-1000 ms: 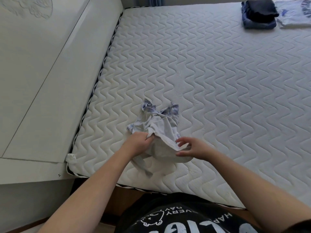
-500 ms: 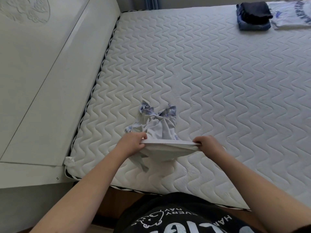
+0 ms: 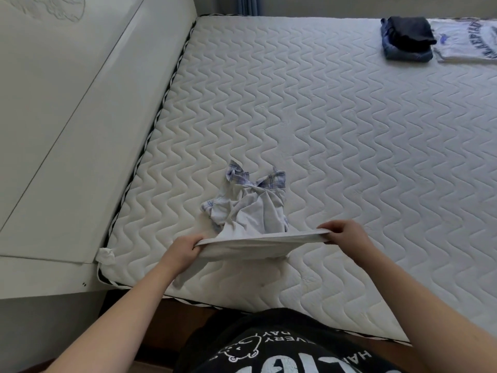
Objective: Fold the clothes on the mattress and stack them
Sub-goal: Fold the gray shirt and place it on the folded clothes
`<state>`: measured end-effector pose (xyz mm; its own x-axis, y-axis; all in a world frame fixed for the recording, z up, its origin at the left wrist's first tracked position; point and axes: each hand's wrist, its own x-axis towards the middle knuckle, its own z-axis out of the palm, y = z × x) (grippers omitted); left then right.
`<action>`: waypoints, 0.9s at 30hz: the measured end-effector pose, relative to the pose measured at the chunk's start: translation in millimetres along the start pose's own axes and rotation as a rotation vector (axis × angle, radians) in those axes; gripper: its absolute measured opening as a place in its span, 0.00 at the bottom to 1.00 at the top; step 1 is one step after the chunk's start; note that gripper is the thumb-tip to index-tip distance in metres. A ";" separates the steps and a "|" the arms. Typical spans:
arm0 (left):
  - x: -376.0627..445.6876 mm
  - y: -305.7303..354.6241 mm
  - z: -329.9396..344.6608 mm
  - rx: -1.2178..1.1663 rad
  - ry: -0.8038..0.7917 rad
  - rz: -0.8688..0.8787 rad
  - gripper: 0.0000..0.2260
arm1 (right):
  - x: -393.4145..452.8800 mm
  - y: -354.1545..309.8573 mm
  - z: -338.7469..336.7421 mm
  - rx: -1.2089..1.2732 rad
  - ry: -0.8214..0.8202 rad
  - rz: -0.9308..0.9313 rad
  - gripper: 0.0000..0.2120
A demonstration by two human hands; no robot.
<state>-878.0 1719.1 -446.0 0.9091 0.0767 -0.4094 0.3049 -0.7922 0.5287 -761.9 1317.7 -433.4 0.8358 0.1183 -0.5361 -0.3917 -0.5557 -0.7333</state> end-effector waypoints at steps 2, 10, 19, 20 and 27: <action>1.8 -13.9 -2.3 -0.053 0.035 -0.012 0.07 | 1.7 -4.3 9.2 0.072 -0.006 0.021 0.13; 12.4 -57.9 -38.6 -0.011 -0.130 0.066 0.11 | 15.1 -28.2 48.3 0.206 0.173 0.081 0.13; 38.5 -92.9 -58.7 0.190 0.136 0.077 0.08 | 22.0 -38.3 50.8 0.224 0.358 0.132 0.16; 41.1 -95.5 -60.0 0.172 0.158 0.009 0.07 | 22.2 -38.4 50.8 0.224 0.382 0.139 0.16; 58.0 -116.4 -65.6 0.036 0.161 -0.262 0.08 | 19.9 -41.4 43.7 0.469 0.472 0.228 0.16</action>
<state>-842.1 1855.5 -482.4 0.8351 0.3740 -0.4035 0.5273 -0.7533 0.3930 -745.9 1379.0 -432.1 0.7491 -0.3880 -0.5369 -0.6129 -0.0984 -0.7840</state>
